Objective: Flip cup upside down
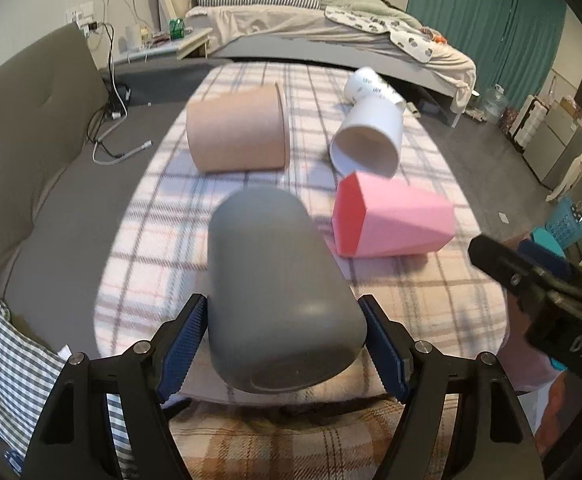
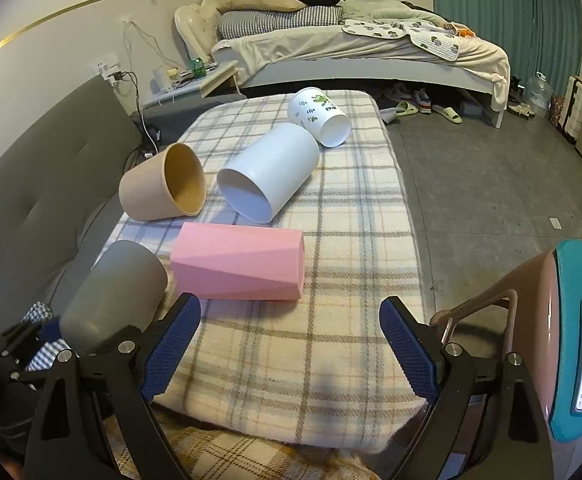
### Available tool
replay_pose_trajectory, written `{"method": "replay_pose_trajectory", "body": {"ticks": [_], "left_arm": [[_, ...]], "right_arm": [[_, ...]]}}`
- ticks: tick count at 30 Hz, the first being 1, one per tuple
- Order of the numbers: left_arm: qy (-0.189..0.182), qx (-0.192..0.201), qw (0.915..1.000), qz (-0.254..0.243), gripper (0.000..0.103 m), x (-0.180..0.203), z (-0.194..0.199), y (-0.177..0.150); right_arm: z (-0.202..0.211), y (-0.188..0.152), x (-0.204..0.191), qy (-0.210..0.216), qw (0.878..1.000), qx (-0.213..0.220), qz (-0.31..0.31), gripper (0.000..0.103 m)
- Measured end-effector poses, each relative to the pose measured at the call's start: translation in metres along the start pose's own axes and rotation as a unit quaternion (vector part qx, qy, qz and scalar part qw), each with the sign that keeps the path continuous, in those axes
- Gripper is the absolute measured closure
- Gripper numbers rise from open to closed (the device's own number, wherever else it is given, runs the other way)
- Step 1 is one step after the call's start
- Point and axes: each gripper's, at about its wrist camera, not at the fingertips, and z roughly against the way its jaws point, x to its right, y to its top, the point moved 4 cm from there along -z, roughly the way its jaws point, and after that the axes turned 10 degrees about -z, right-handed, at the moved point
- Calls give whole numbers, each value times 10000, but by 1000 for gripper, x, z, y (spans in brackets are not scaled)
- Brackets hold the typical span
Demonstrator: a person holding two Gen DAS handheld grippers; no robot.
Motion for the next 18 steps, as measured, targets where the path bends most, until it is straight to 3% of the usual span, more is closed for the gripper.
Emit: {"method": "replay_pose_trajectory", "body": {"ticks": [18], "left_arm": [[-54, 287, 9996, -28, 28, -15, 9, 36]], "right_arm": [[9, 0, 2, 49, 9999, 75, -62, 12]]}}
